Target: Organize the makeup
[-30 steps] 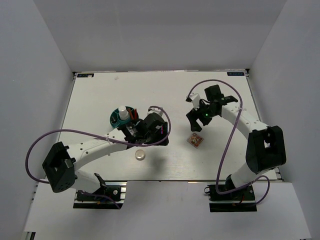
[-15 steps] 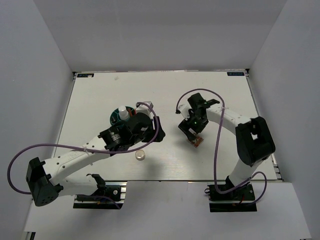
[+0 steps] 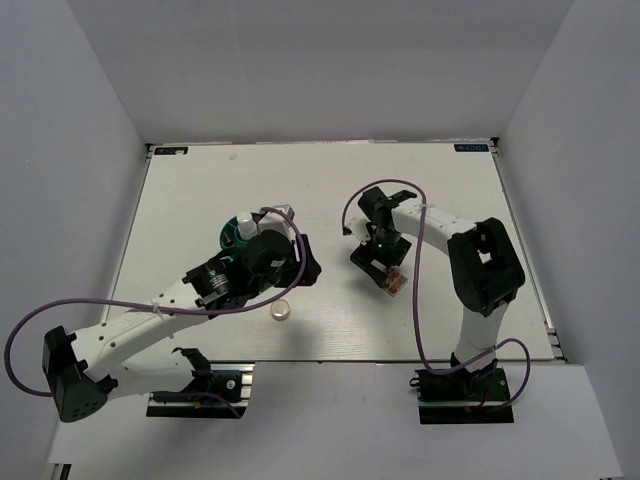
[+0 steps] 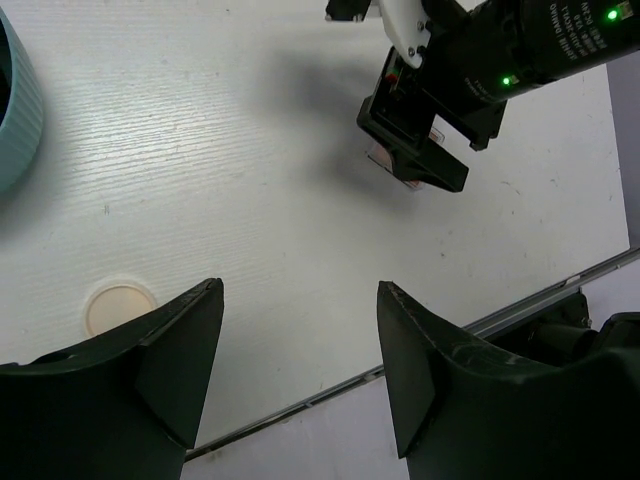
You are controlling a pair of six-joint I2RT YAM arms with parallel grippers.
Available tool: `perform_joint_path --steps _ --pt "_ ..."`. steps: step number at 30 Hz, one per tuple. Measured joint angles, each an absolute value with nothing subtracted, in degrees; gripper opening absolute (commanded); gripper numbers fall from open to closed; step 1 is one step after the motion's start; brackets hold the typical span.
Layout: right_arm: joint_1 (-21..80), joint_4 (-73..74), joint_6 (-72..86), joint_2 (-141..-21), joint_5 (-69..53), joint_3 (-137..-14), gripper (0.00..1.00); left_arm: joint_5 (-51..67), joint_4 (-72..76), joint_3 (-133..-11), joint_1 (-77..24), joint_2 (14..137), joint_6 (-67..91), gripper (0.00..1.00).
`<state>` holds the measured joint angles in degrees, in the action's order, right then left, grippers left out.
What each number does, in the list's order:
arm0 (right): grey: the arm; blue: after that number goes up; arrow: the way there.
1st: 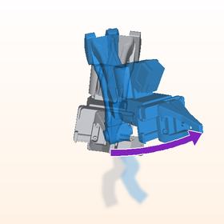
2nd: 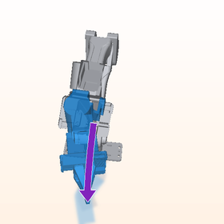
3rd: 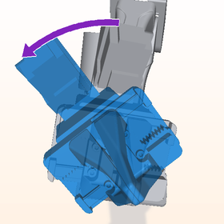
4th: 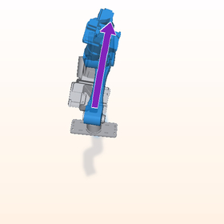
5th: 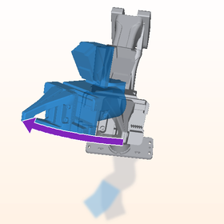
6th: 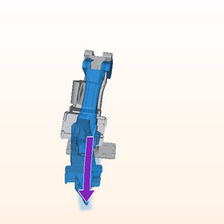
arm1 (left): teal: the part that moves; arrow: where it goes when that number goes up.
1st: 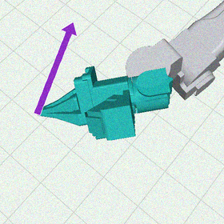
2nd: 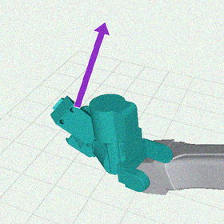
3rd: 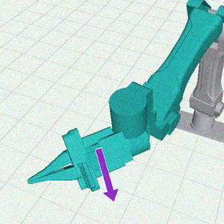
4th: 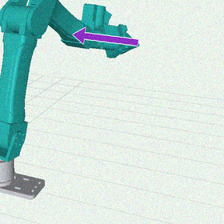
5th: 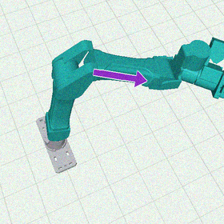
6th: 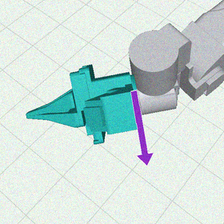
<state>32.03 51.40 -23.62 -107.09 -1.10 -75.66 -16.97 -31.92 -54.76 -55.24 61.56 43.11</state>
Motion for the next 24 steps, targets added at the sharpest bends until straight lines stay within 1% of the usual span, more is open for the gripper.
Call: perform_joint_path --steps 8,18,24 --pt "33.7 54.6 -24.1 -109.7 -0.1 -77.0 0.89 -17.5 -32.6 -54.7 -55.2 60.8 43.2 0.73" --pt "34.8 55.1 -24.1 -112.7 6.1 -79.4 0.89 -17.8 -32.9 -53.9 -55.2 59.7 44.0 0.73" --pt "35.1 55.1 -24.3 -112.9 7.3 -79.9 0.89 -18.2 -33.0 -53.3 -55.2 58.5 44.4 0.72"
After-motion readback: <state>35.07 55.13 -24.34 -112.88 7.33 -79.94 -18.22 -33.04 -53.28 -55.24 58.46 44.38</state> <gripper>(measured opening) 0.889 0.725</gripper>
